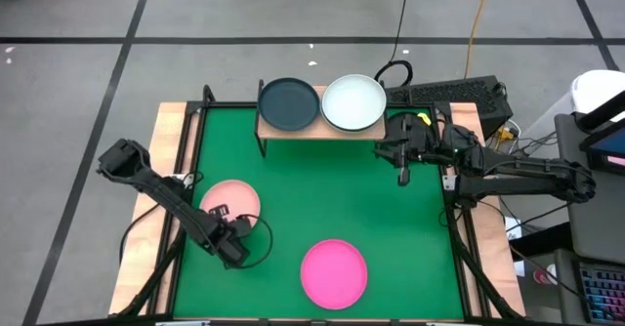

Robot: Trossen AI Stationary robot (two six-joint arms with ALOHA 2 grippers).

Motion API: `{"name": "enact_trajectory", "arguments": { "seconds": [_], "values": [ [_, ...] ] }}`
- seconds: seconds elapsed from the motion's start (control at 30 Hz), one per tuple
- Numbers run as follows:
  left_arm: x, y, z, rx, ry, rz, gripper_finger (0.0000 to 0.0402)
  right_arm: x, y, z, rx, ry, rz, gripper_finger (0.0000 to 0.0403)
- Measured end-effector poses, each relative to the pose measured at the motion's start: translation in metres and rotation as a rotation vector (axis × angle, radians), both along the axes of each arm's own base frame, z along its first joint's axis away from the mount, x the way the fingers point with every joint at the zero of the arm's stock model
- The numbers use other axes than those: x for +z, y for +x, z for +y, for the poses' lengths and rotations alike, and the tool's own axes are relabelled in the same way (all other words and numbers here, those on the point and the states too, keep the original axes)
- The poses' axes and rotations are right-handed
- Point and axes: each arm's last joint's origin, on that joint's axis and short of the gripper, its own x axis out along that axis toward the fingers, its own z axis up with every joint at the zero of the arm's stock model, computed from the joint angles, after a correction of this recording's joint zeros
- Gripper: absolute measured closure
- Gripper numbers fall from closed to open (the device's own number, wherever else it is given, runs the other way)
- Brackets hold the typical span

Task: Place and stack plates onto a shelf
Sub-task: Stack the light brown plate on top of the dark blue plate on the shelf

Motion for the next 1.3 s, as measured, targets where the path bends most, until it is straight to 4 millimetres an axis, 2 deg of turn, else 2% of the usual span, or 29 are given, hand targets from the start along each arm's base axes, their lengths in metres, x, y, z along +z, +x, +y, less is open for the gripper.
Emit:
{"name": "enact_trajectory", "arguments": {
  "seconds": [0.1, 0.37, 0.57, 0.67, 0.83, 1.07, 1.17, 1.3],
  "values": [
    [0.002, 0.002, 0.003, -0.03, -0.003, -0.002, 0.0387, 0.0, 0.0, 0.0, 0.0, 0.004, 0.005, 0.0303],
    [0.015, 0.02, 0.009, -0.124, 0.022, -0.065, 0.0389, -0.002, 0.0, 0.0, 0.002, 0.056, 0.012, 0.0303],
    [0.017, 0.027, 0.015, -0.162, 0.022, -0.078, 0.039, -0.003, 0.001, 0.003, 0.018, 0.063, 0.023, 0.0303],
    [0.025, 0.033, 0.012, -0.192, 0.014, -0.112, 0.039, -0.003, 0.001, 0.005, 0.03, 0.068, 0.024, 0.0303],
    [0.053, 0.051, 0.002, -0.292, 0.014, -0.225, 0.0391, -0.003, 0.002, 0.008, 0.045, 0.071, 0.026, 0.0303],
    [0.108, 0.072, -0.008, -0.46, 0.088, -0.38, 0.0391, -0.004, 0.002, 0.01, 0.06, 0.073, 0.038, 0.0303],
    [0.133, 0.073, -0.005, -0.54, 0.211, -0.38, 0.0391, -0.005, 0.002, 0.011, 0.061, 0.075, 0.048, 0.0303],
    [0.166, 0.077, 0.013, -0.633, 0.467, -0.345, 0.0391, -0.005, 0.002, 0.011, 0.061, 0.075, 0.048, 0.0303]
  ]
}}
